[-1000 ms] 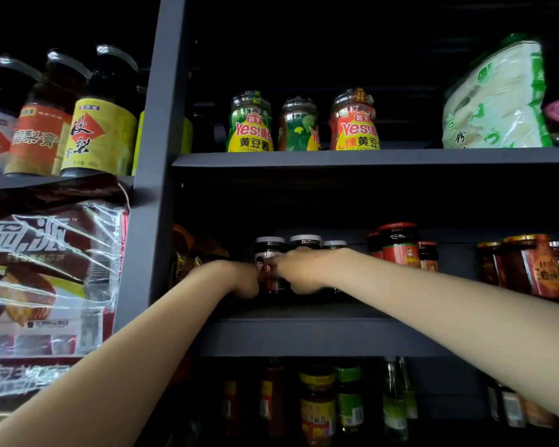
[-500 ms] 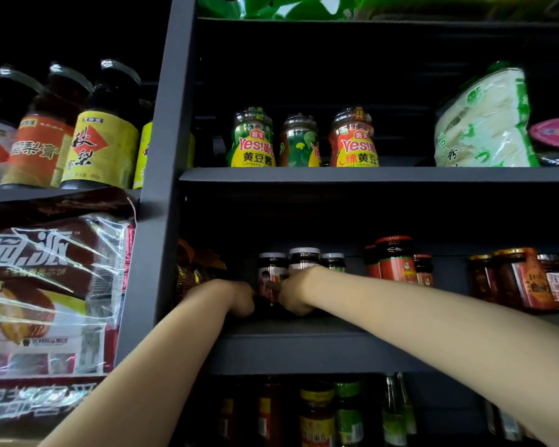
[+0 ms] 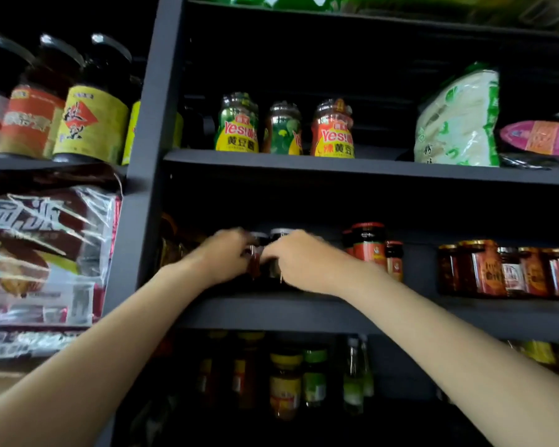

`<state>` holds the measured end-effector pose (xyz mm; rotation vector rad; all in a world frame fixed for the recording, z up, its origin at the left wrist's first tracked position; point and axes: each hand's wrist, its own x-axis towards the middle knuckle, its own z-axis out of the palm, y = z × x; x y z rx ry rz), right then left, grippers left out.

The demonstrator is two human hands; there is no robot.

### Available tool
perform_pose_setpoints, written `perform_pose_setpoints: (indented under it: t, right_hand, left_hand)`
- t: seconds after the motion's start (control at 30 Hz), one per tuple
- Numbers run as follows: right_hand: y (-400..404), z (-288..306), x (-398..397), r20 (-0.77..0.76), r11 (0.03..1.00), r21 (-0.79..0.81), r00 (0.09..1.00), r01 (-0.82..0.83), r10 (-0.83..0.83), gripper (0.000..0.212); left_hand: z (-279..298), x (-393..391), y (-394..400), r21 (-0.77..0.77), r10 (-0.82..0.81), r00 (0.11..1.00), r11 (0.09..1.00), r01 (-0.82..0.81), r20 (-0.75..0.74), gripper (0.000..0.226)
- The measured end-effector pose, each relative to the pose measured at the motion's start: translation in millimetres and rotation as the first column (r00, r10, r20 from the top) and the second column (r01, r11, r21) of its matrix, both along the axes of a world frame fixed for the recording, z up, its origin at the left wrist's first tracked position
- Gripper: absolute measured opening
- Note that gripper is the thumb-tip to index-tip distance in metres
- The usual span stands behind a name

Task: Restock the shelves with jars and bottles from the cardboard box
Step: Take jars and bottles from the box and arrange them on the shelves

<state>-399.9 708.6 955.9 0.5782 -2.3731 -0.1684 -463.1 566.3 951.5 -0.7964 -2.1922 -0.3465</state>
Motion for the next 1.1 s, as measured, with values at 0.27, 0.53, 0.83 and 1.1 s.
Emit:
perform_pose_setpoints:
  t: [0.27,0.53,0.83,1.1]
  right_hand:
    - [-124,-51,56,-0.664,0.580,-0.143,0.512,-0.802,0.544,0.024]
    - [-398,-201,97,-0.144,0.292,-0.491,0.407,-0.821,0.902,0.026]
    - [-666,-468,270,0.751,0.339,-0.207,0.073,-0.918,0.656,0.025]
    - [-744,-693,438,0.975,0.017,-0.111,-0.105,-0.994,0.196,0.026]
  left_hand:
    - [-62,123,-97,0.298,0.060,0.832,0.946,0.129,-0.551,0.023]
    - [-239,230,-347,0.579,0.644,0.755,0.666,-0.470,-0.127,0.033]
    - [-506,480,-533,0.296,0.724,0.071,-0.189,-0.936,0.686,0.027]
    - [-704,652,-542,0.037,0.222,-0.198,-0.751,-0.659,0.955,0.015]
